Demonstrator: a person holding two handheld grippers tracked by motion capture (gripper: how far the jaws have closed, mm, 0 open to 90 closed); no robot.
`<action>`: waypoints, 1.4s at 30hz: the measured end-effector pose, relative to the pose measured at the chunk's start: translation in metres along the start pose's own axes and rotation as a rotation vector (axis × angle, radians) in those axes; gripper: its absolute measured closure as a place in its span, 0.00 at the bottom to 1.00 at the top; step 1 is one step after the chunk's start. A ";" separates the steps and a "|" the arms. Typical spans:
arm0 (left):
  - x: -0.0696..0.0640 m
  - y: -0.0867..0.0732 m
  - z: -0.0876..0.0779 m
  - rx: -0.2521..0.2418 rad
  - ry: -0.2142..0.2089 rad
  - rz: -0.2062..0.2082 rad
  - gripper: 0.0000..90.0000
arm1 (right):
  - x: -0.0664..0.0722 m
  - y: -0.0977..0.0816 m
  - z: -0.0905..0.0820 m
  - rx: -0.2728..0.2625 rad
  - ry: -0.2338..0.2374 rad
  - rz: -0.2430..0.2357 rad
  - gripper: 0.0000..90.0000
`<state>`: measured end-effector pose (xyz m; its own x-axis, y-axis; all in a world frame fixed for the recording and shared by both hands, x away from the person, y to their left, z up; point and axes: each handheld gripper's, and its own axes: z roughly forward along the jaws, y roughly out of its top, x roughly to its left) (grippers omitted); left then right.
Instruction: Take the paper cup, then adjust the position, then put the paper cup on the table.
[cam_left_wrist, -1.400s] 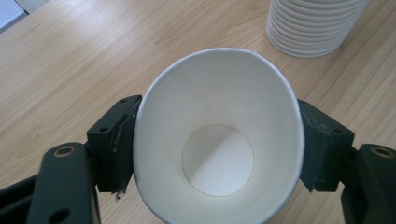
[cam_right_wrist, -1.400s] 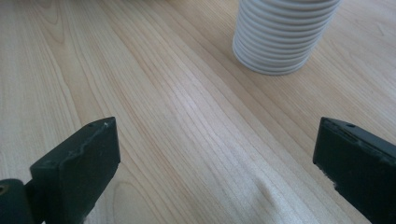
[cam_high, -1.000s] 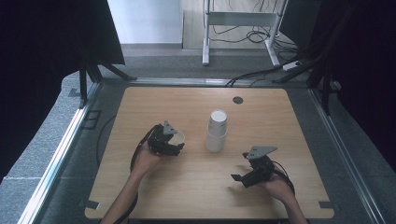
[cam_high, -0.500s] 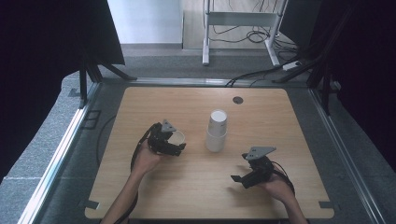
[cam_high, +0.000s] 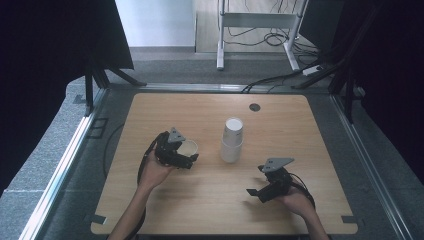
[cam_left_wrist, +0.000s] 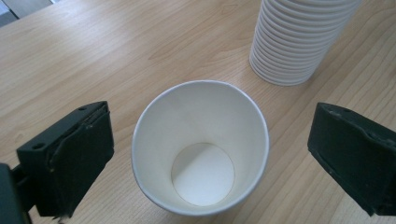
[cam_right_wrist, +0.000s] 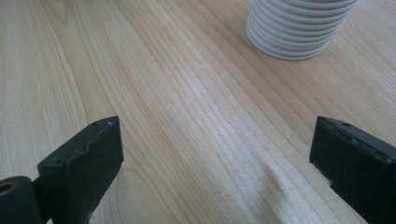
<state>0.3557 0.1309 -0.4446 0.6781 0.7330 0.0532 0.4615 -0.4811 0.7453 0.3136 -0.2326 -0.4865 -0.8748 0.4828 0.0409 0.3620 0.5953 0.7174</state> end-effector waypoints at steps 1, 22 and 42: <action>-0.002 0.000 -0.002 -0.002 0.005 0.005 0.00 | 0.000 0.000 0.000 0.001 -0.002 0.000 0.04; -0.015 -0.014 -0.033 -0.069 0.021 0.001 0.00 | 0.000 0.000 -0.003 -0.005 -0.003 -0.001 0.04; -0.026 -0.047 -0.042 -0.089 0.026 -0.010 0.00 | -0.001 0.000 -0.010 -0.027 -0.022 0.004 0.04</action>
<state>0.2921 0.1545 -0.4532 0.6579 0.7505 0.0619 0.4150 -0.4300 0.8018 0.3111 -0.2395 -0.4802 -0.8657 0.4998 0.0287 0.3569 0.5758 0.7356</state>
